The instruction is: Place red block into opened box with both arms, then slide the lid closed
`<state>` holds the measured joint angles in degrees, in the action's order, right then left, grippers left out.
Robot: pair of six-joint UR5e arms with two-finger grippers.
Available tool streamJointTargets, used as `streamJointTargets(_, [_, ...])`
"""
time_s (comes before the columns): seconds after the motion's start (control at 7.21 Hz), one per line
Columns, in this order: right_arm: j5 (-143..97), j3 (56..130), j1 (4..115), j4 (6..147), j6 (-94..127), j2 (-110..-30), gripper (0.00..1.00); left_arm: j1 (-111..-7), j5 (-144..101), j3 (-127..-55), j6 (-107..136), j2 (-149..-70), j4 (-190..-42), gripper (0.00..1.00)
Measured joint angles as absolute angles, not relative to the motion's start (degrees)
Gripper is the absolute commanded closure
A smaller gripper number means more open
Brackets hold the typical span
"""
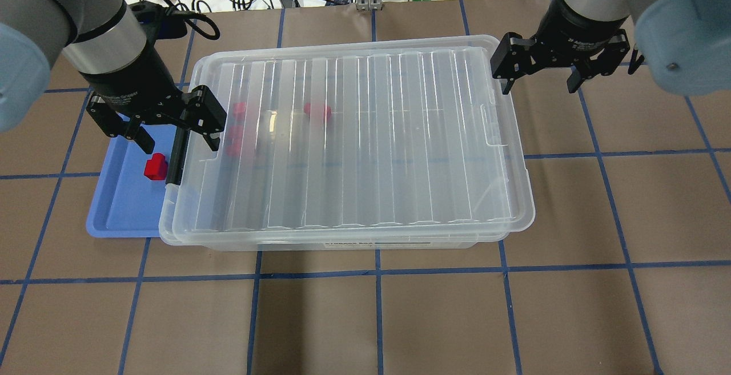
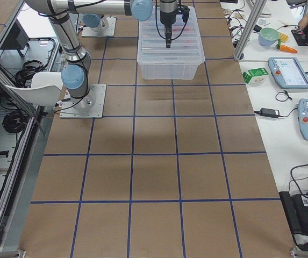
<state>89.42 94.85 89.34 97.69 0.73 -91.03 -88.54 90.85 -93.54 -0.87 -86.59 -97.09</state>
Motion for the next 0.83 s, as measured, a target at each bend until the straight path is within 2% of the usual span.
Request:
streamJointTargets(0.42, [89.4, 104.1, 87.2, 109.9, -0.5, -88.5, 0.00, -88.6, 91.0, -93.5, -1.0, -86.5, -97.1, 0.00])
streamJointTargets(0.83, [89.6, 105.8, 87.0, 113.8, -0.4, -84.9, 0.00, -88.6, 90.6, -93.5, -1.0, -86.5, -96.0, 0.00])
